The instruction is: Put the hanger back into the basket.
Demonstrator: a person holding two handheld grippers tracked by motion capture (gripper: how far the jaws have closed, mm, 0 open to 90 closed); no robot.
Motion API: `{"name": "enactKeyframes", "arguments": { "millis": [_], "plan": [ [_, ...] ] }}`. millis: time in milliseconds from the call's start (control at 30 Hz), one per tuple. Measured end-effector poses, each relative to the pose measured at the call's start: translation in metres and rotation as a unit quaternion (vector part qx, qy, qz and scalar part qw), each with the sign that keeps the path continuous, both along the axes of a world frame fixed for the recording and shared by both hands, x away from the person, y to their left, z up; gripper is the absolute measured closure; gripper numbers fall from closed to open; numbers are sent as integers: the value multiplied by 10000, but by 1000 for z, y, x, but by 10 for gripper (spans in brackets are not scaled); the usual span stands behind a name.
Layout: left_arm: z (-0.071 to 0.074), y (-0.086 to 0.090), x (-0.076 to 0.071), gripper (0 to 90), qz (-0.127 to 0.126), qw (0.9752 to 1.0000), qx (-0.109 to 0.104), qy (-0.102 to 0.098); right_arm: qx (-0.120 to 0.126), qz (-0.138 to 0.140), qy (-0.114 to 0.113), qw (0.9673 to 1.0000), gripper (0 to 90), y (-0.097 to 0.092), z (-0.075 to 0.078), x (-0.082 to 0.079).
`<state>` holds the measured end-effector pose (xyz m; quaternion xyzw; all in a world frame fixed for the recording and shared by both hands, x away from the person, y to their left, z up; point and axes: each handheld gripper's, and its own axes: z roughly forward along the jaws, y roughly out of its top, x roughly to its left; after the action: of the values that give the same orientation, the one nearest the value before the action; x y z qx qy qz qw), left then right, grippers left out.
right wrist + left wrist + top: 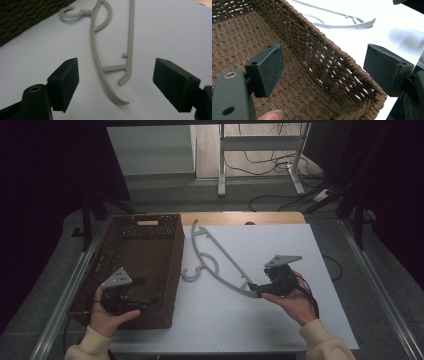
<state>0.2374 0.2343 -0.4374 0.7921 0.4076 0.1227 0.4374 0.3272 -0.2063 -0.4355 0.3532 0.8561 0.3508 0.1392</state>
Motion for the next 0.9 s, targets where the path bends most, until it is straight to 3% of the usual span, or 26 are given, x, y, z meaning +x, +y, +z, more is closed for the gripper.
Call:
{"name": "enactKeyframes", "arguments": {
  "millis": [433, 900],
  "plan": [
    [-1, 0, -1, 164, 36, 10000, -42, 42, -204, 329, 278, 9989, 212, 37, -16, 20],
    [0, 0, -1, 164, 2, 10000, -19, 46, -410, 517, 394, 9970, 211, 64, -27, 33]
  ]
}}
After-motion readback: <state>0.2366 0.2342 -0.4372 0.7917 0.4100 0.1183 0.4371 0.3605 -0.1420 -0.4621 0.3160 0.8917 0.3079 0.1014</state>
